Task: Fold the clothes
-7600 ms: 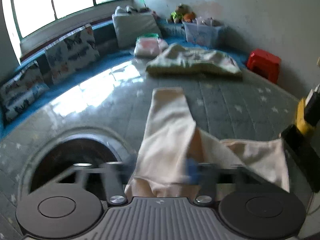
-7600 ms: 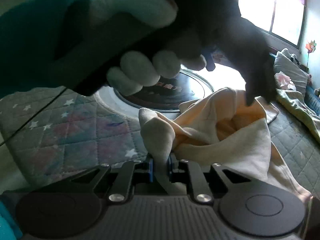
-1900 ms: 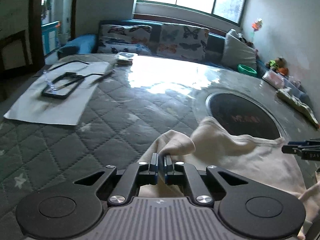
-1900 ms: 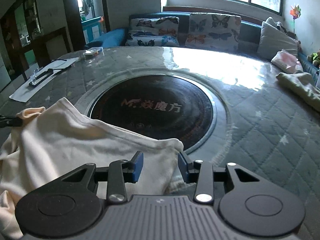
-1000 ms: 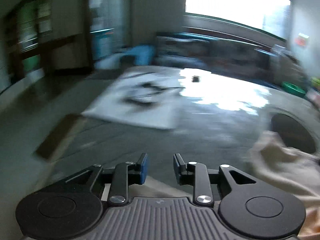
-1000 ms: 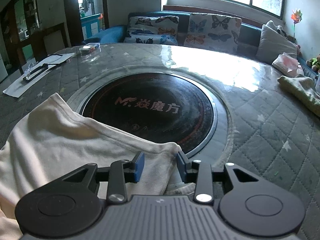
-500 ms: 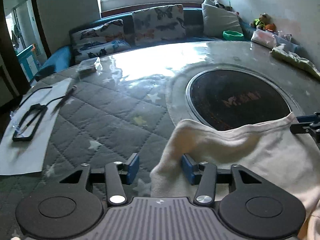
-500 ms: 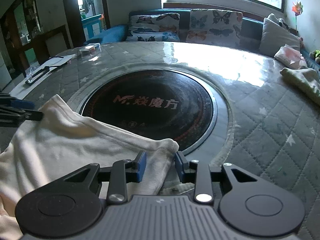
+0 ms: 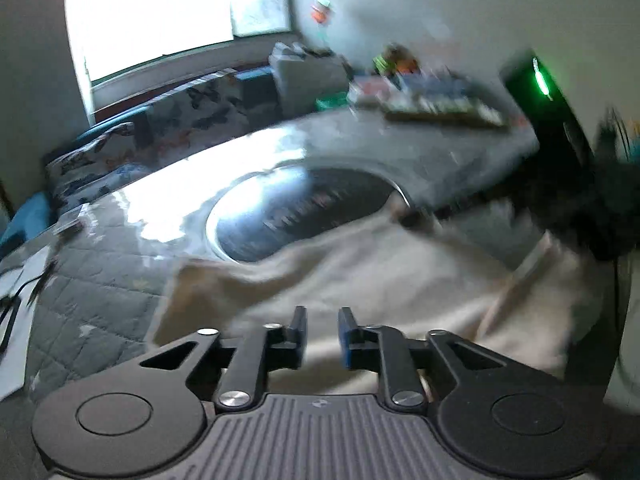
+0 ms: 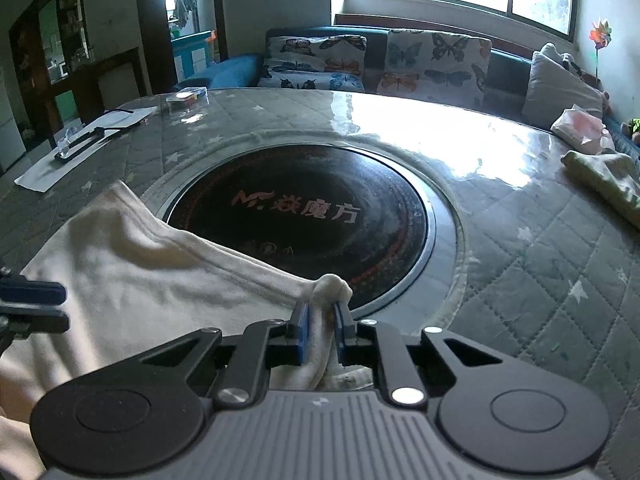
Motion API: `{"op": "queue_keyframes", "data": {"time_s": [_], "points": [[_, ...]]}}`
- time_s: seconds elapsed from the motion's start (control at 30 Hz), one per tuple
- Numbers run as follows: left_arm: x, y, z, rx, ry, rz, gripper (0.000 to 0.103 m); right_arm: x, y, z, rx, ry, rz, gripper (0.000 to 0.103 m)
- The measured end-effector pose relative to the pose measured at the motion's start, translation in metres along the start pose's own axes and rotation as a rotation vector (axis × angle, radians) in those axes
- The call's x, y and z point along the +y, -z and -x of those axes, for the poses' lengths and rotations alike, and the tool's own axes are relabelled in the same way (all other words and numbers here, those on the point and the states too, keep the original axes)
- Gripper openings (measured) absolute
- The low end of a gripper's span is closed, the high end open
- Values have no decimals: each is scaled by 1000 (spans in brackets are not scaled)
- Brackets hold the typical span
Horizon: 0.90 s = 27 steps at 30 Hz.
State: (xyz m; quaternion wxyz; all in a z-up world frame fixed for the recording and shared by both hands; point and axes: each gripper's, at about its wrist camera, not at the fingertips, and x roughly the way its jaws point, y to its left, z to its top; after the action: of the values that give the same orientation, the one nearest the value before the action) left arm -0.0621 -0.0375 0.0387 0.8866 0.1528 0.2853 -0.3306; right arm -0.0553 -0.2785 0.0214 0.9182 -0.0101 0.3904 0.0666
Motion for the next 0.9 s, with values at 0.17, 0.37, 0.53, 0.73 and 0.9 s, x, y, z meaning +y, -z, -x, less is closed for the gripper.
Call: {"op": "queue_keyframes", "data": {"time_s": [0.17,0.37,0.53,0.73,0.9], "points": [[60,-11,-11,30,-189,210,44,-2,-1,-1,3,-3,-9,19],[85,-15,-51,108,-203,258,52,-9,-3,-5,4,-23,-61,22],[79,-20,-65,114,-178,205,15,-13,-4,-6,11,-44,-68,18],[78,-40,-77,77,-188,155,4,-10,-15,0,-16,-18,5,7],[94,-76,-107,53,-247,164,3,-22,-52,-7,-53,25,54,7]]}}
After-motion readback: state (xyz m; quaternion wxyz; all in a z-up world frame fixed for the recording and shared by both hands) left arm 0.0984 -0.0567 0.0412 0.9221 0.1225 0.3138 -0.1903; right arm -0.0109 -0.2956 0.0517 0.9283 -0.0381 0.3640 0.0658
